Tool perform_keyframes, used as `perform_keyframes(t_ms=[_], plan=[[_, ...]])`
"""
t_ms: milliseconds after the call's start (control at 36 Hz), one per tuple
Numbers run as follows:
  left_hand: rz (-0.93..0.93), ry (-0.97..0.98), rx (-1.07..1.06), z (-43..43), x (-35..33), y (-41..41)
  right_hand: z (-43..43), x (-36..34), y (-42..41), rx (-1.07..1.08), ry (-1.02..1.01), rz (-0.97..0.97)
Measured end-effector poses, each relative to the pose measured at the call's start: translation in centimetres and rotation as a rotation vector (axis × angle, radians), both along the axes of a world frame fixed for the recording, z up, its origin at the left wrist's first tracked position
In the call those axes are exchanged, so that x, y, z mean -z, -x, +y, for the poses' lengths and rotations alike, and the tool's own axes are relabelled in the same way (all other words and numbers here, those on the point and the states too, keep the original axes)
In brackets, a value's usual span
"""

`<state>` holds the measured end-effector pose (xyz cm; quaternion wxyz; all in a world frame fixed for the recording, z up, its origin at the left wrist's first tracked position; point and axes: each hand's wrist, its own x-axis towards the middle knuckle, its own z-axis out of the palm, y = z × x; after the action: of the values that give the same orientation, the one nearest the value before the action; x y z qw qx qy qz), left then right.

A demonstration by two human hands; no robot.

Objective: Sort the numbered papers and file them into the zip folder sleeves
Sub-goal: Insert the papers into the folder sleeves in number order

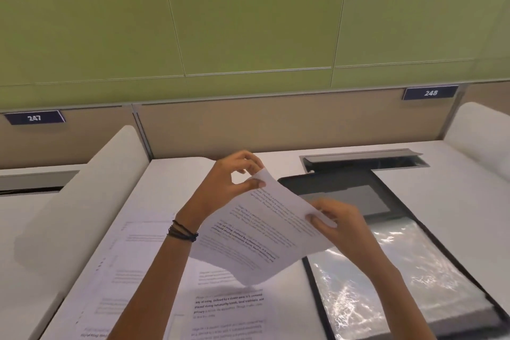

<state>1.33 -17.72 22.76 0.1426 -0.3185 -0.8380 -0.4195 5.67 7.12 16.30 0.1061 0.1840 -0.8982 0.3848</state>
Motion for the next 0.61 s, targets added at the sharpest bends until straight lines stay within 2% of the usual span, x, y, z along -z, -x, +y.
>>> perform_keyframes(t_ms=[222,444,611], plan=[[-0.050,0.025,0.006,7.4,0.8,-0.5,5.4,0.7,-0.6,0.017,-0.006,0.055],[-0.038,-0.009,-0.058,14.1,1.8,-0.1,11.8,1.2,-0.2,0.149,0.120,0.141],[-0.073,0.048,-0.052,17.9,3.2,0.9,17.2,2.1,0.4,0.267,0.150,0.142]])
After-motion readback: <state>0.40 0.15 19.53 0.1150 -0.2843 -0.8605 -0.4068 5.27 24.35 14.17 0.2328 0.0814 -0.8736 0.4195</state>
